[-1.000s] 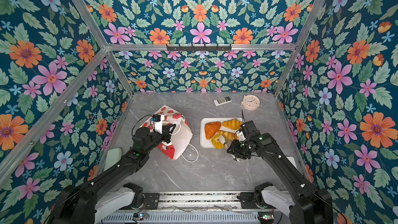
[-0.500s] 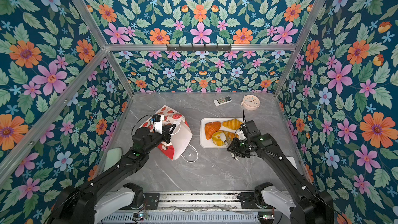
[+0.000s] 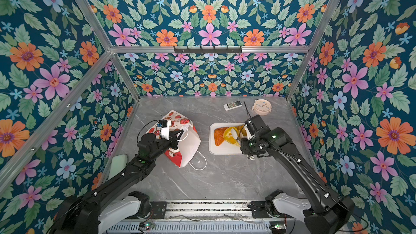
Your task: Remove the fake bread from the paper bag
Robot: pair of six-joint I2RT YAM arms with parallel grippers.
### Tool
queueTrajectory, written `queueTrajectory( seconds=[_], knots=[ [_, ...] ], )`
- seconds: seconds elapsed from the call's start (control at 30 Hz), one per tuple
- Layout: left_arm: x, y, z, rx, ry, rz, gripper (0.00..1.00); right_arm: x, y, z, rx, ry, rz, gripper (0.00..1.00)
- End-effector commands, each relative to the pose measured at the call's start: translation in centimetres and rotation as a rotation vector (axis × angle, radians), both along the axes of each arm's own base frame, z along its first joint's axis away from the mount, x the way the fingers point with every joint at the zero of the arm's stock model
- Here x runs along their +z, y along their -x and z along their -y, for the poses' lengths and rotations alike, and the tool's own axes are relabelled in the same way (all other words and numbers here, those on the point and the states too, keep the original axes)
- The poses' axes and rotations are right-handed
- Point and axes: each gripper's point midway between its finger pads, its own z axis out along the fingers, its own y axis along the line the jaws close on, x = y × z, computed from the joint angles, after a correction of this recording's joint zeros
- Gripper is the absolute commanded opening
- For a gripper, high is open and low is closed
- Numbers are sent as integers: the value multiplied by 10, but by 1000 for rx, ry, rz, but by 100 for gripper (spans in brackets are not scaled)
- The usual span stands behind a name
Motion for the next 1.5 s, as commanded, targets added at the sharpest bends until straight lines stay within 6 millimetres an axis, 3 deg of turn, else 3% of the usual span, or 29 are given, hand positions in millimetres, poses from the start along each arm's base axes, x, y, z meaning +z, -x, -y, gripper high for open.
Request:
queueTrajectory(
  seconds=[0.0, 0.2, 0.43, 1.1, 1.27, 1.47],
  knots=[
    [10, 1, 1, -8, 13, 36, 0, 4, -12, 18, 77, 282, 130, 22],
    [12, 3, -2, -1, 11, 42, 0, 3, -20, 19, 219, 724, 280, 17],
    [14, 7, -3, -4, 15, 47, 1, -16, -15, 15, 298, 961, 277, 17],
    [12, 11, -3, -12, 19, 47, 0, -80, 21, -24, 366, 967, 165, 17],
    [10, 12, -3, -13, 21, 45, 1, -94, 31, -38, 377, 915, 129, 23],
    [10, 13, -3, -17, 23, 46, 1, -84, 29, -28, 348, 978, 153, 21]
  ],
)
